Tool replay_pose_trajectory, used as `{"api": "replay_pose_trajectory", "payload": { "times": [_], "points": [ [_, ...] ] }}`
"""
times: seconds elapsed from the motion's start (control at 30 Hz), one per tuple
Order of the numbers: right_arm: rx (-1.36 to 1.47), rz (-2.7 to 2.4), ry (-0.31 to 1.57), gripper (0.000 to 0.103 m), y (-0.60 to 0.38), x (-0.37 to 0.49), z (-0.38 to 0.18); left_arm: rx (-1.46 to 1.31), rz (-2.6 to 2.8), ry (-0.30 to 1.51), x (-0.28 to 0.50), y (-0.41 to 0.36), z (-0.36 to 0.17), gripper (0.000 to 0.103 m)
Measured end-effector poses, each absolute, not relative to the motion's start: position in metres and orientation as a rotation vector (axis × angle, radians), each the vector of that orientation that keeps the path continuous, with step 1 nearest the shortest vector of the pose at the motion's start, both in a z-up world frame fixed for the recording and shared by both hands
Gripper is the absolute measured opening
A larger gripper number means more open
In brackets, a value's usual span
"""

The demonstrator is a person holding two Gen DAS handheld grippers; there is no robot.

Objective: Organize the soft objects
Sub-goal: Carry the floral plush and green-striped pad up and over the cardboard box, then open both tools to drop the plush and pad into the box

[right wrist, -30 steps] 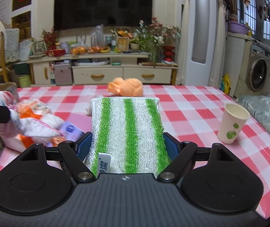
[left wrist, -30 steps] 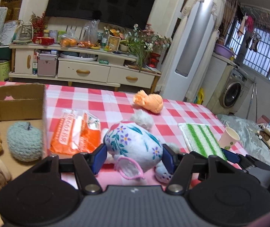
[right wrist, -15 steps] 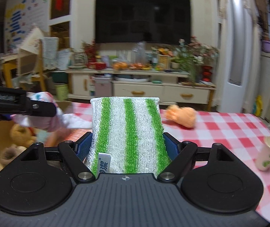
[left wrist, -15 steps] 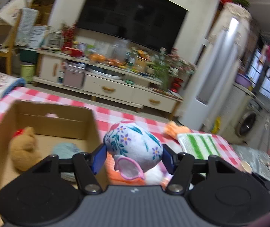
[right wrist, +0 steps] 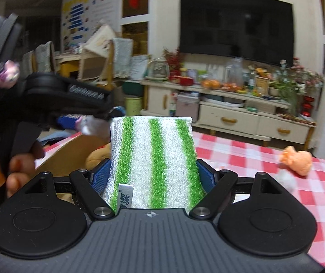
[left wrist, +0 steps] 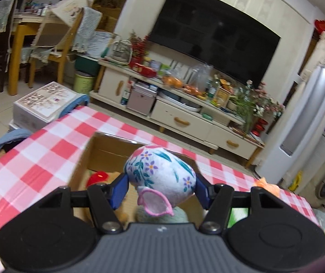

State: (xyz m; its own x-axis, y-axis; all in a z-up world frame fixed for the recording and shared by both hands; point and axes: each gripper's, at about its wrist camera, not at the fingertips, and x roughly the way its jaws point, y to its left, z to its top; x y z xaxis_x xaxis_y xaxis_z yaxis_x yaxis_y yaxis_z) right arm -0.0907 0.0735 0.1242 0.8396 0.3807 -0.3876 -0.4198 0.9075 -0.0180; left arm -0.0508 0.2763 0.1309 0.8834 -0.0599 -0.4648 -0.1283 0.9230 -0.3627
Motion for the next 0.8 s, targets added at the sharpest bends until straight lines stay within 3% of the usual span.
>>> {"api": "replay_pose_trajectory", "payload": {
  "times": [0.5,0.63,0.8],
  "points": [
    [-0.157,0.51,0.478,0.103,0.11,-0.086,0.109,-0.388,0.072,0.549,-0.042,0.289,0.12,0.062],
    [-0.179,0.504,0.471,0.103,0.109,-0.098,0.107,-0.369,0.07,0.549,-0.042,0.285,0.12,0.071],
    [-0.157,0.504,0.457,0.103,0.103,-0.111,0.109,-0.33,0.063,0.559,-0.042,0.275,0.121,0.076]
  ]
}}
